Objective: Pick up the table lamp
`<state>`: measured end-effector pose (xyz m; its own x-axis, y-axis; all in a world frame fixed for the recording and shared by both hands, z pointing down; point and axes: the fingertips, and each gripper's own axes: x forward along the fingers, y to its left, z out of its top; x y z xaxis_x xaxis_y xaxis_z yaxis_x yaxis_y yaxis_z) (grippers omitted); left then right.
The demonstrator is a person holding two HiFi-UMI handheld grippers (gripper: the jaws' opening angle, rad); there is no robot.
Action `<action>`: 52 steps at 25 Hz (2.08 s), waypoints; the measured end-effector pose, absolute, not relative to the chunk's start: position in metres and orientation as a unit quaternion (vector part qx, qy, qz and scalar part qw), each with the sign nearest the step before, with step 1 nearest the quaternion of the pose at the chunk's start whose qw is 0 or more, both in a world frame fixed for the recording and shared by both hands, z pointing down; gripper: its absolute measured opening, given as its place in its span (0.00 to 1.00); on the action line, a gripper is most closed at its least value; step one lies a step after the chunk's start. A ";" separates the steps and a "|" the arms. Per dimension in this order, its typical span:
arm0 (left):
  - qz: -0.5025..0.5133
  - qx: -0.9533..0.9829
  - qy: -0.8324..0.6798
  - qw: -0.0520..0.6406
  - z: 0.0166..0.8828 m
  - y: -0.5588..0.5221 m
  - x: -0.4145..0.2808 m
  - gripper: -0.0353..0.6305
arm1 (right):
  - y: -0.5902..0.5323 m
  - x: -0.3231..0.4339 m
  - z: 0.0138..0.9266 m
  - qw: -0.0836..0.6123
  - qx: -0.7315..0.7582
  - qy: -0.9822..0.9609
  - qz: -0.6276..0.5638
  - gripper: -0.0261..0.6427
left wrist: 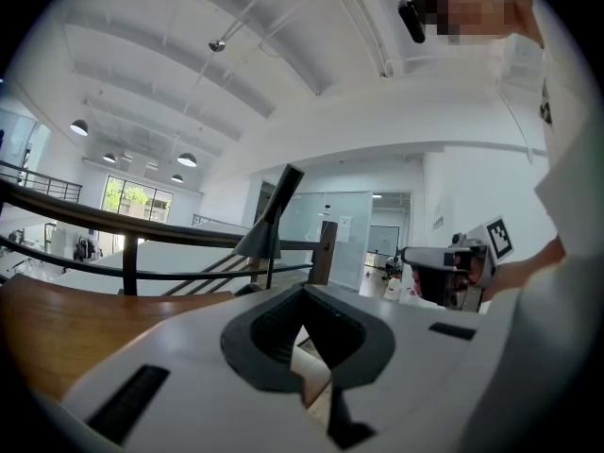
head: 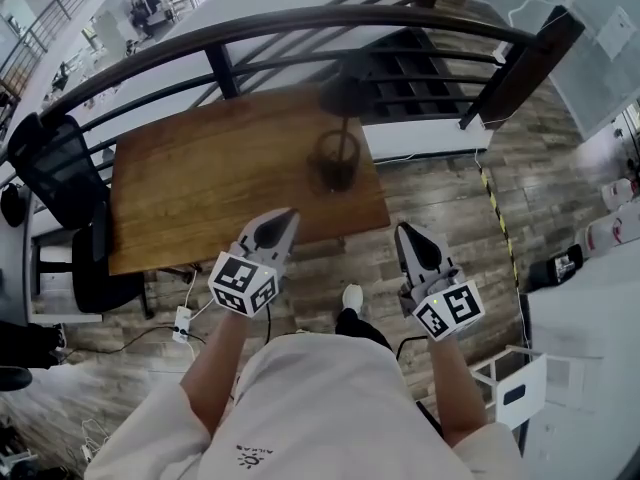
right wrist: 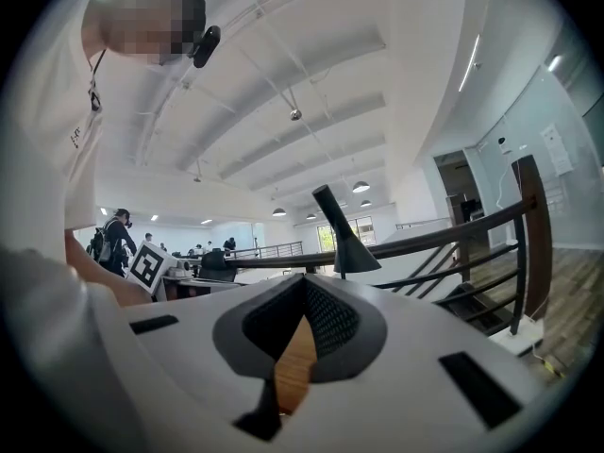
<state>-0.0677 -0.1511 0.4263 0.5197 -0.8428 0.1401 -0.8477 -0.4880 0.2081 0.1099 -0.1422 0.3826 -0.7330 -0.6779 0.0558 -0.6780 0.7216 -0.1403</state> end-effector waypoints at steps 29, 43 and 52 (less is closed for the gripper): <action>0.017 0.792 -0.598 0.123 0.440 -0.224 -0.048 0.07 | -0.261 0.140 0.394 0.012 0.255 -0.964 0.077 0.06; 0.013 0.828 -0.546 0.127 0.432 -0.247 -0.063 0.07 | -0.256 0.108 0.383 0.015 0.294 -0.953 0.073 0.06; 0.049 0.856 -0.501 0.119 0.458 -0.269 -0.059 0.07 | -0.249 0.097 0.376 0.003 0.329 -0.941 0.077 0.06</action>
